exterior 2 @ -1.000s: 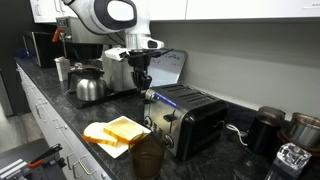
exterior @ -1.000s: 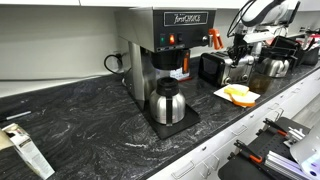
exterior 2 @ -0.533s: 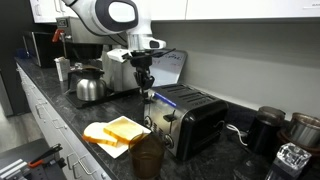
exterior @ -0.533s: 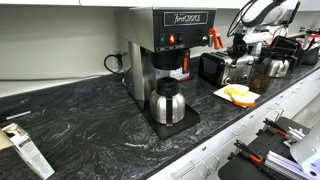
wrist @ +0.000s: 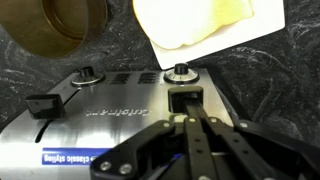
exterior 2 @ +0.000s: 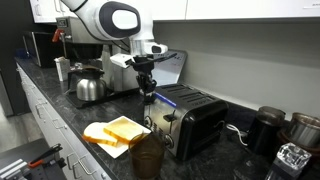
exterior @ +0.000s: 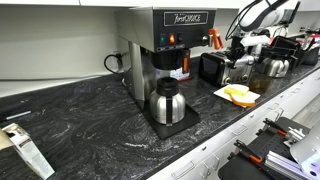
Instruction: Push the left lever on the toaster downwards
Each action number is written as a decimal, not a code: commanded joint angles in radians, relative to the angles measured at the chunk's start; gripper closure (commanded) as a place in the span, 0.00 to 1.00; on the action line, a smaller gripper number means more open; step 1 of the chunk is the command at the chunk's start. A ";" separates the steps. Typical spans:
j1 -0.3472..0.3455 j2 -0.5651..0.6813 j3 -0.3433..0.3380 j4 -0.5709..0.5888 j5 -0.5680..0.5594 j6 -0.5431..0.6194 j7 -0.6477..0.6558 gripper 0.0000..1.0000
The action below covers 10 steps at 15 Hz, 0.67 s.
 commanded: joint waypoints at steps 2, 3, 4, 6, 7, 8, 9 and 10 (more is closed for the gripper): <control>0.000 0.029 -0.007 0.009 0.027 0.020 -0.015 1.00; 0.002 0.030 -0.007 0.005 0.034 0.023 -0.015 1.00; 0.003 0.035 -0.008 0.000 0.043 0.027 -0.014 1.00; 0.005 0.048 -0.010 -0.005 0.062 0.040 -0.012 1.00; 0.005 0.055 -0.011 -0.006 0.069 0.045 -0.009 1.00; 0.004 0.065 -0.011 -0.007 0.074 0.053 -0.006 1.00; 0.004 0.072 -0.012 -0.007 0.078 0.059 -0.005 1.00; 0.004 0.081 -0.013 -0.005 0.083 0.065 -0.002 1.00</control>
